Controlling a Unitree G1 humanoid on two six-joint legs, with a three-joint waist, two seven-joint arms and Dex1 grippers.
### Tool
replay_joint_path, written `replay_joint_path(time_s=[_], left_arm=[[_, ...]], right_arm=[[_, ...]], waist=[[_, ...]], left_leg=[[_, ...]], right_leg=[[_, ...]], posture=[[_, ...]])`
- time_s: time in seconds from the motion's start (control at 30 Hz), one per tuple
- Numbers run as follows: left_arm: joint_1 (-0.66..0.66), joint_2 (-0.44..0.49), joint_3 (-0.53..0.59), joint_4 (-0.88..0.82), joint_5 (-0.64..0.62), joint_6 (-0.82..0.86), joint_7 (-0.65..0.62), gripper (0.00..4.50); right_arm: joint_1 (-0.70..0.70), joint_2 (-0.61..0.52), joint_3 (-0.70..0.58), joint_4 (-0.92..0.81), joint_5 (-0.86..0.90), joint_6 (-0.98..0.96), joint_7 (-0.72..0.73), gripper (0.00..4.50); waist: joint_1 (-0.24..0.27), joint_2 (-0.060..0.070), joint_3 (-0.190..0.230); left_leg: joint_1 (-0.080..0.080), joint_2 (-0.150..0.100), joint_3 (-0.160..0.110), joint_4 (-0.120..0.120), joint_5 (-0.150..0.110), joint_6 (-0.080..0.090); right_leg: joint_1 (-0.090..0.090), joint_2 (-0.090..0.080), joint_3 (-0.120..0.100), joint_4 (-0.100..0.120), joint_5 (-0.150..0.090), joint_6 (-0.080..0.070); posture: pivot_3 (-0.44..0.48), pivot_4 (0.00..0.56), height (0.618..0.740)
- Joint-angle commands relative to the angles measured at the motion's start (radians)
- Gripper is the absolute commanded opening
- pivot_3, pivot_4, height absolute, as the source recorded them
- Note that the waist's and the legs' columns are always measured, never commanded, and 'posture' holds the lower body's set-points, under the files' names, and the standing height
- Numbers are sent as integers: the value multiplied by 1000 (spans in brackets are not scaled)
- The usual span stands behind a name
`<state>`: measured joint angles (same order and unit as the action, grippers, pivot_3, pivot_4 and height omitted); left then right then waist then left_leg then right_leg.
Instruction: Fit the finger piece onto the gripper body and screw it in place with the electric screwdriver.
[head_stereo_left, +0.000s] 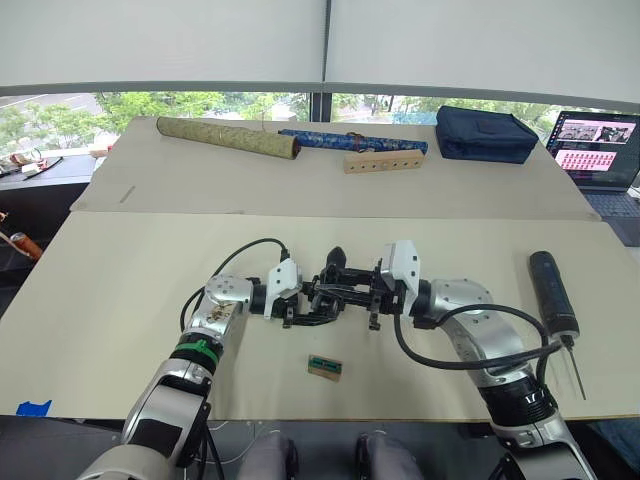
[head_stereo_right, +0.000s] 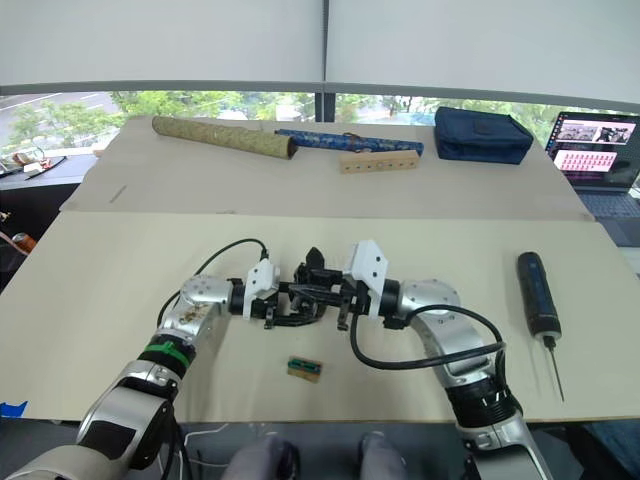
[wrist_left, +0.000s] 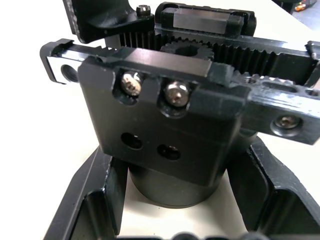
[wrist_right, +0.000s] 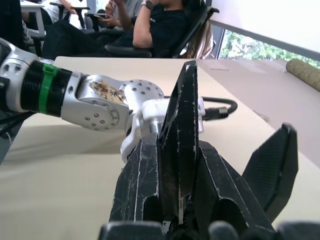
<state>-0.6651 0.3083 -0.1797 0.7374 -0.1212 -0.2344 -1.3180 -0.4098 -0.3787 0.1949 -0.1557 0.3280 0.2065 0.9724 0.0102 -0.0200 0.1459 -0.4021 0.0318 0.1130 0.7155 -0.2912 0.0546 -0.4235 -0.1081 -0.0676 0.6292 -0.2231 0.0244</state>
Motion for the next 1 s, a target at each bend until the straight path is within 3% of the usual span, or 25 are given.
replay_joint_path(time_s=[0.03, 1.0], left_arm=[[24, 9, -13, 5, 21, 17, 14, 2327], [67, 21, -20, -32, 21, 48, 16, 2327]], right_arm=[[4, 4, 6, -13, -7, -40, 0, 431], [52, 6, 59, -10, -38, 31, 4, 431]], waist=[[0, 0, 0], [-4, 0, -2]], left_leg=[[0, 0, 0, 0, 0, 0], [3, 0, 1, -1, 0, 0]], right_leg=[[0, 0, 0, 0, 0, 0], [1, 0, 1, 0, 0, 0]], posture=[[0, 150, 740], [0, 150, 740]])
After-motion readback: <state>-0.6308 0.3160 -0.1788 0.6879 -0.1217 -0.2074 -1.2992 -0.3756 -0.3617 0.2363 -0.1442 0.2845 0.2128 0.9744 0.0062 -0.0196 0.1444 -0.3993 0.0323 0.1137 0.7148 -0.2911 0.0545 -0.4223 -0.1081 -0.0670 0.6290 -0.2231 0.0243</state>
